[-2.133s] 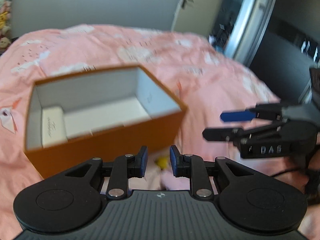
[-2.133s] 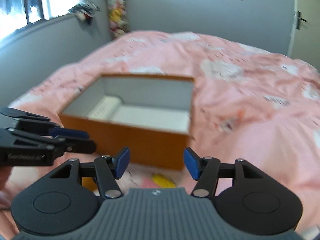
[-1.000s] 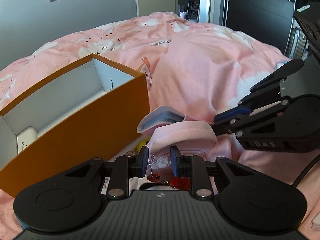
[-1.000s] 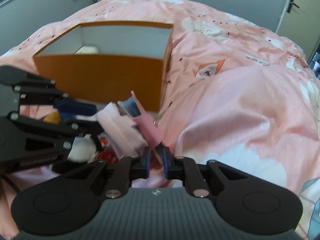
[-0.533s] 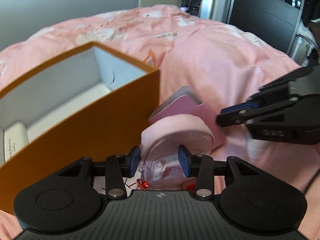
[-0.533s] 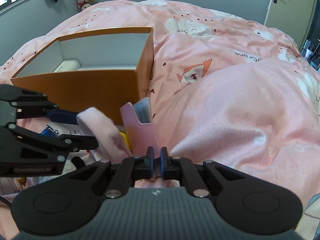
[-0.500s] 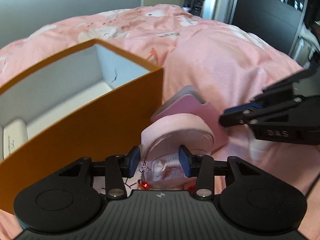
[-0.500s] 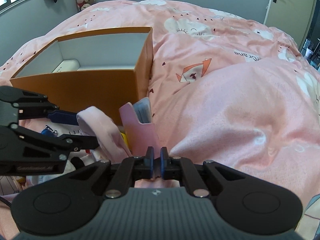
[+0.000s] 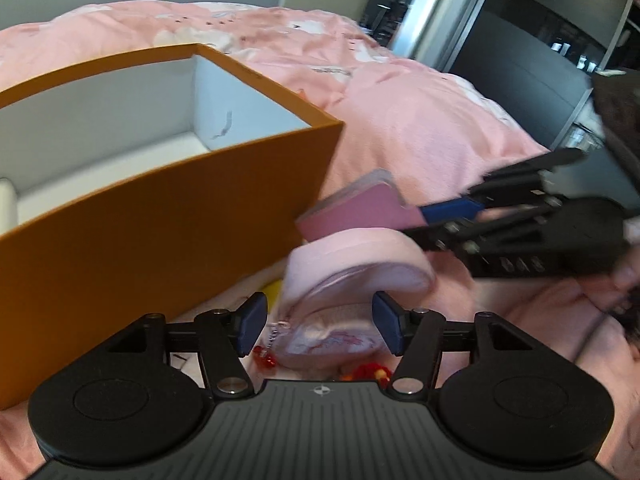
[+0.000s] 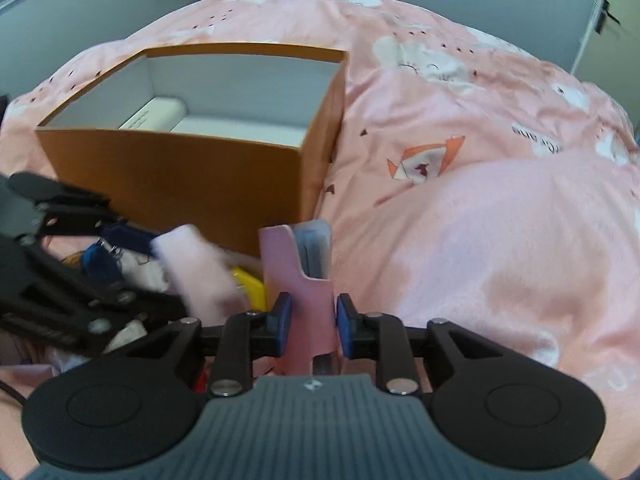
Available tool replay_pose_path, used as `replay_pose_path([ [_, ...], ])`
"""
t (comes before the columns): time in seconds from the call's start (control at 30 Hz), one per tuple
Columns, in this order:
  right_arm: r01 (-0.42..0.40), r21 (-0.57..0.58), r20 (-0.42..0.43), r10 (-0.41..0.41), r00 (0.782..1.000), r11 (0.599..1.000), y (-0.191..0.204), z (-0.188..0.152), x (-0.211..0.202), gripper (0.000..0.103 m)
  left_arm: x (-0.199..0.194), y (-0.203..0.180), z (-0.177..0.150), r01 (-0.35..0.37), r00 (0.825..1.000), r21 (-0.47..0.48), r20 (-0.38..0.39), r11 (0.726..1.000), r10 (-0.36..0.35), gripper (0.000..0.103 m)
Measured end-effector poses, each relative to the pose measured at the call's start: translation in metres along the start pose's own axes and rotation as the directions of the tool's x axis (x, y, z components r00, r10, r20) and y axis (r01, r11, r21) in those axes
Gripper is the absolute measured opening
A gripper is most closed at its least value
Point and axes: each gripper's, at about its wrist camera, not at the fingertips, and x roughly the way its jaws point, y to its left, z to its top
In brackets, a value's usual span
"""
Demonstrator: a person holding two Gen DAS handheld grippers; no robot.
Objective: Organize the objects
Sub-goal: 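Grasp the pink pouch with the left gripper while the right grasps the pink card holder, then carry the pink pouch and pink card holder over the orange box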
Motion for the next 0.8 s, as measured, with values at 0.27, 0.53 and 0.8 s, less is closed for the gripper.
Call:
replay_pose_path([
  [0.27,-0.023,0.066,-0.005,0.024,1.000,0.998,-0.008,-0.002,0.007,0.026,0.006,-0.016,-0.007,0.022,0.998,0.191,-0.061,0.981,-0.011,0.073],
  [0.53,-0.016,0.081,0.014,0.014,1.000,0.997,-0.007,-0.005,0.006,0.025,0.010,-0.020,0.000,0.025,1.000,0.093,-0.011,0.995,-0.024,0.057],
  [0.8,-0.012,0.061,0.038,0.010,0.999,0.998,0.001,-0.006,-0.009,0.019,-0.013,-0.022,-0.005,-0.024,0.999,-0.020,0.032,1.000,0.025,0.033],
])
